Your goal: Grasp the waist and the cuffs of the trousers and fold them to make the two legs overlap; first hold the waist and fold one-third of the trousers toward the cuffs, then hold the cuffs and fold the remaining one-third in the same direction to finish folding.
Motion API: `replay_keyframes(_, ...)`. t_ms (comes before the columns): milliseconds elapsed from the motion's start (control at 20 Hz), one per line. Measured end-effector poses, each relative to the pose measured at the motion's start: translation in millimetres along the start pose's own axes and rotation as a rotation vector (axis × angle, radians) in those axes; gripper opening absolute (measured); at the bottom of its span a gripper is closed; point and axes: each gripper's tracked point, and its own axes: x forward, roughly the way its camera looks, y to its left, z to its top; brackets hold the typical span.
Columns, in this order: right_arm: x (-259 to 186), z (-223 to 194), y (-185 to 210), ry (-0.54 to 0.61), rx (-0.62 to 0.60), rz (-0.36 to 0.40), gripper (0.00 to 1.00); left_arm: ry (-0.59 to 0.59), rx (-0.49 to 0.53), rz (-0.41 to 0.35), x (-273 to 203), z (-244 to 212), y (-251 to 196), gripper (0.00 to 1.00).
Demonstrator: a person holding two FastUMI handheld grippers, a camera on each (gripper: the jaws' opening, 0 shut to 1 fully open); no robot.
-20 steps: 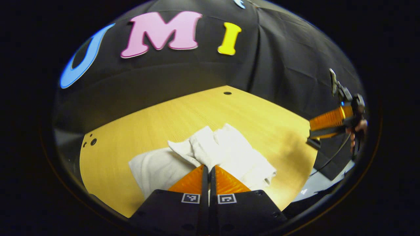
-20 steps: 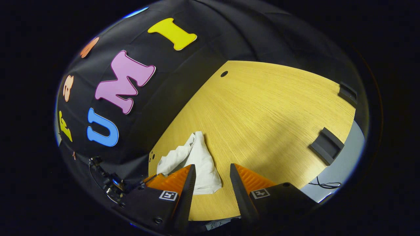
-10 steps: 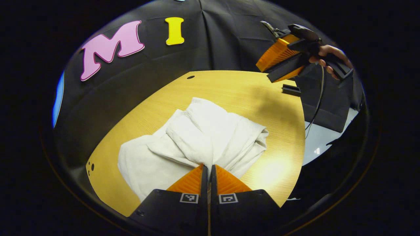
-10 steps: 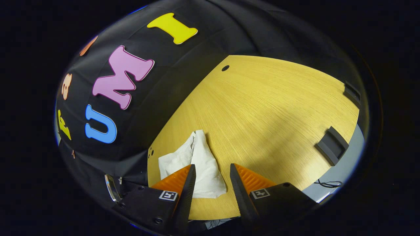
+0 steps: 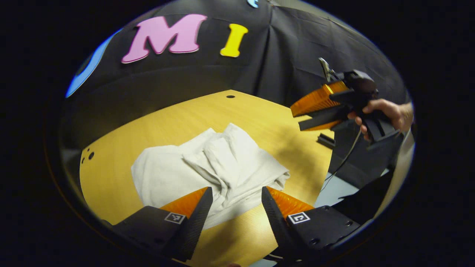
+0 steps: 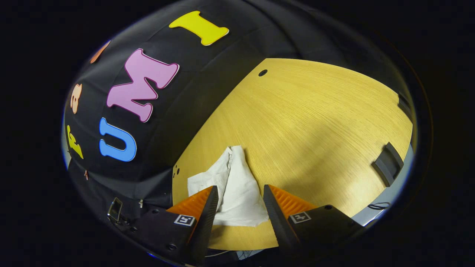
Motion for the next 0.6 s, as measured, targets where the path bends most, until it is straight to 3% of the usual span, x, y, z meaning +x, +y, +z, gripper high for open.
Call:
replay_keyframes(100,1.6,-2.5,11.6,0.006,-0.01,0.02,0.8,-0.038,-0.108,0.026,-12.3,10.2,9.7,0.86)
replay_keyframes(150,2.0,-3.9,16.6,0.008,-0.015,0.029,0.7,-0.061,-0.149,0.043,-19.2,17.3,17.6,0.88)
replay_keyframes(200,2.3,-4.5,21.3,0.009,-0.019,0.036,0.8,-0.086,-0.18,0.061,-27.7,25.4,26.0,0.89)
replay_keyframes(600,-7.9,-15.4,92.7,0.009,-0.011,0.148,0.8,-0.281,-0.408,0.169,-105.3,72.1,81.6,0.89)
